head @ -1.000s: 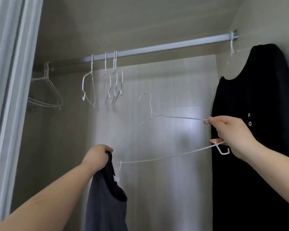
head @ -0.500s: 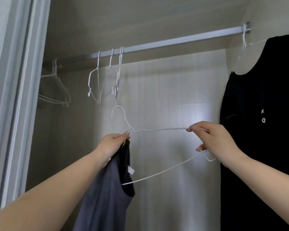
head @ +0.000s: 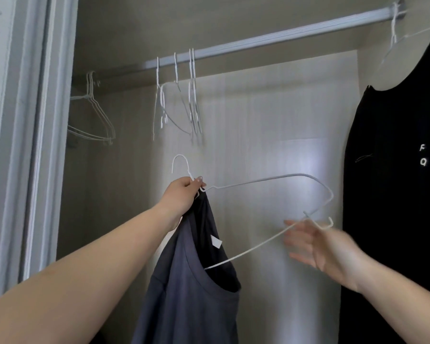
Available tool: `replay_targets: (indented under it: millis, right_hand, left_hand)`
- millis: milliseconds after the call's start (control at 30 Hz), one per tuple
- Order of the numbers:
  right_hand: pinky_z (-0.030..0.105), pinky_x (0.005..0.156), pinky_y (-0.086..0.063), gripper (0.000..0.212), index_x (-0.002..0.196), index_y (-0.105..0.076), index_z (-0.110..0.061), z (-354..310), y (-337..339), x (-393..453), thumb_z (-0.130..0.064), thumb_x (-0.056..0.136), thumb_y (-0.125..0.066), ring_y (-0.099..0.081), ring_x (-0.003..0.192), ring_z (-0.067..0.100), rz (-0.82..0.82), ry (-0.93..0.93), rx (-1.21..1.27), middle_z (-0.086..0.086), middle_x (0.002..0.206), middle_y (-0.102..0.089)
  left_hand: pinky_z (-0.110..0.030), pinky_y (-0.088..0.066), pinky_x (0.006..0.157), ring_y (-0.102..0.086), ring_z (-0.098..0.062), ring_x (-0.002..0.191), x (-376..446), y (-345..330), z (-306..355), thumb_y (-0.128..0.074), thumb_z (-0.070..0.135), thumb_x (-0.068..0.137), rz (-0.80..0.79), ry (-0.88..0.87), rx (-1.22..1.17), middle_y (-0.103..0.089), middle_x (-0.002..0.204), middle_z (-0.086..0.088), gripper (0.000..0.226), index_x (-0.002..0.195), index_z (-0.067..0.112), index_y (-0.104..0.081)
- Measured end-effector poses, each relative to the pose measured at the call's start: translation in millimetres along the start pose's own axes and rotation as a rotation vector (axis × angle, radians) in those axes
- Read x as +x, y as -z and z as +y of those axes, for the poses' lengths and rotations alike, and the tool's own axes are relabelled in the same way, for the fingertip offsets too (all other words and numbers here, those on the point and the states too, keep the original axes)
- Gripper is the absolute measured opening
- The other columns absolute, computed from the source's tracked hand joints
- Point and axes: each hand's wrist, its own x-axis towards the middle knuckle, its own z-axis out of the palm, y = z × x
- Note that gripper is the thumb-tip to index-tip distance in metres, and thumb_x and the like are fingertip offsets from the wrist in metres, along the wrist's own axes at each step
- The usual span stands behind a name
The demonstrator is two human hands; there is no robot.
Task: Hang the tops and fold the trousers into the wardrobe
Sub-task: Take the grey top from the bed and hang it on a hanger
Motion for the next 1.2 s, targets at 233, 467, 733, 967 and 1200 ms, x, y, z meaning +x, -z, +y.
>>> replay_targets:
  millis: [233,467,733,967,1200]
  right_hand:
    - [0.010,0.092,-0.044,0.033,0.118,-0.060,-0.038,70.3,-54.7,3.1,-0.022,0.089,-0.059,-0.058,0.102,-0.007,-0.379,0.137,-1.006,-0.015,0.112,-0.064]
    - [0.026,0.068,-0.042,0.032,0.077,-0.054,-0.018,79.0,-60.4,-5.4,-0.048,0.086,-0.058,-0.055,0.083,0.021,-0.613,0.213,-1.576,-0.005,0.073,-0.053]
    - [0.043,0.116,-0.010,0.033,0.101,-0.056,-0.026,30.5,-8.5,-7.8,-0.055,0.090,-0.045,-0.051,0.113,0.011,-0.457,0.443,-1.948,-0.005,0.108,-0.060]
    - [0.041,0.117,0.006,0.032,0.097,-0.055,-0.026,-1.8,-8.4,-14.8,-0.052,0.095,-0.037,-0.045,0.117,0.002,-0.508,0.570,-2.111,-0.011,0.112,-0.057]
    - [0.047,0.118,0.004,0.031,0.102,-0.050,-0.025,-23.7,-13.3,-11.2,-0.047,0.100,-0.027,-0.054,0.108,0.018,-0.502,0.541,-2.362,0.003,0.102,-0.060]
  left_hand:
    - [-0.026,-0.037,0.060,-0.044,-0.013,0.067,-3.9,-19.5,8.6,-0.044,0.033,0.100,-0.069,0.003,-0.041,-0.046,0.071,0.002,0.027,0.083,0.020,-0.060]
    - [-0.025,-0.035,0.065,-0.047,-0.010,0.076,1.4,-4.6,-7.0,-0.039,0.031,0.101,0.037,-0.093,0.181,-0.052,0.081,0.009,0.031,0.098,0.009,-0.060]
    - [-0.036,-0.039,0.074,-0.058,-0.037,0.090,4.2,40.2,-61.5,-0.039,0.026,0.101,0.159,-0.151,0.595,-0.061,0.091,-0.017,0.028,0.090,0.003,-0.051]
    - [-0.033,-0.033,0.073,-0.049,-0.030,0.087,8.1,47.2,-76.1,-0.039,0.026,0.101,0.211,-0.068,0.556,-0.054,0.089,-0.011,0.025,0.092,0.005,-0.049]
    - [-0.032,-0.033,0.069,-0.052,-0.028,0.081,-9.7,19.9,-77.4,-0.045,0.032,0.099,0.092,-0.175,0.619,-0.052,0.074,-0.001,0.029,0.076,0.014,-0.045]
